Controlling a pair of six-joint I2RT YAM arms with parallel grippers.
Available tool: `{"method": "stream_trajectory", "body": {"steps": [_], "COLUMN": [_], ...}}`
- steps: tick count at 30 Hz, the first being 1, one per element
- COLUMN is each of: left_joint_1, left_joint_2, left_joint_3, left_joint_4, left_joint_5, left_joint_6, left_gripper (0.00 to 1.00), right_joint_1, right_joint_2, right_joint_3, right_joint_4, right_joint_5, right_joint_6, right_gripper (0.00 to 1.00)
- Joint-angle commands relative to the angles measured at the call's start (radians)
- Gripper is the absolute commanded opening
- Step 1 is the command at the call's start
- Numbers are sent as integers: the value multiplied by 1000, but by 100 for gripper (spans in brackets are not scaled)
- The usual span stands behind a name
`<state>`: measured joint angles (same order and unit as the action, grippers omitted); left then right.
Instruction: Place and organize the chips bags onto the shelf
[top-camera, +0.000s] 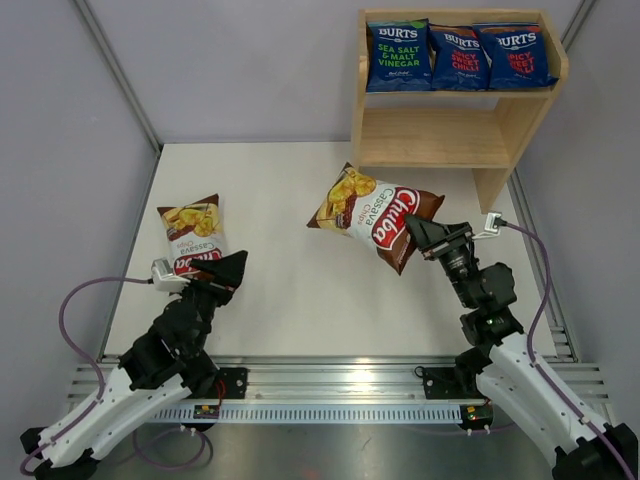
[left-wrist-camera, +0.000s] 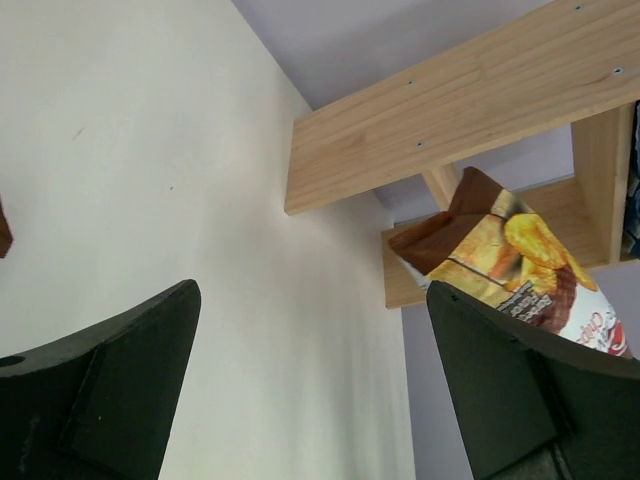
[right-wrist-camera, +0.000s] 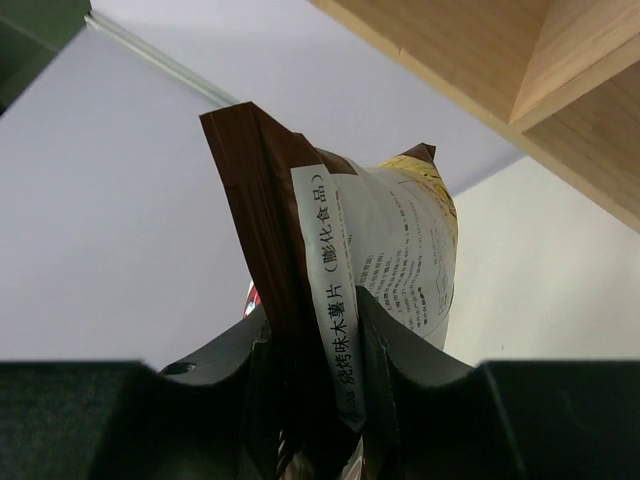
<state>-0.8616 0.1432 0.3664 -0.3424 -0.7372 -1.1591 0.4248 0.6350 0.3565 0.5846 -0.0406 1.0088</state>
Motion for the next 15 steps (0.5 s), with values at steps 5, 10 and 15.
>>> {"method": "stream_trajectory", "body": {"steps": [5, 10, 15], "left_joint_1": [-1, -1, -1], "left_joint_2": [-4, 36, 29], "left_joint_3": [52, 62, 54], "left_joint_4": [-109, -119, -144], "left_joint_5": [54, 113, 117], "left_joint_6": [136, 185, 203], "left_gripper": [99, 99, 99], "right_joint_1": [-32, -81, -155], "right_joint_2": [-40, 28, 86], "right_joint_3": [65, 124, 188], "right_joint_4": [-78, -19, -22], "right_joint_5": [203, 248, 209], "right_joint_6": [122, 154, 183], "right_gripper": [0, 0, 0]}}
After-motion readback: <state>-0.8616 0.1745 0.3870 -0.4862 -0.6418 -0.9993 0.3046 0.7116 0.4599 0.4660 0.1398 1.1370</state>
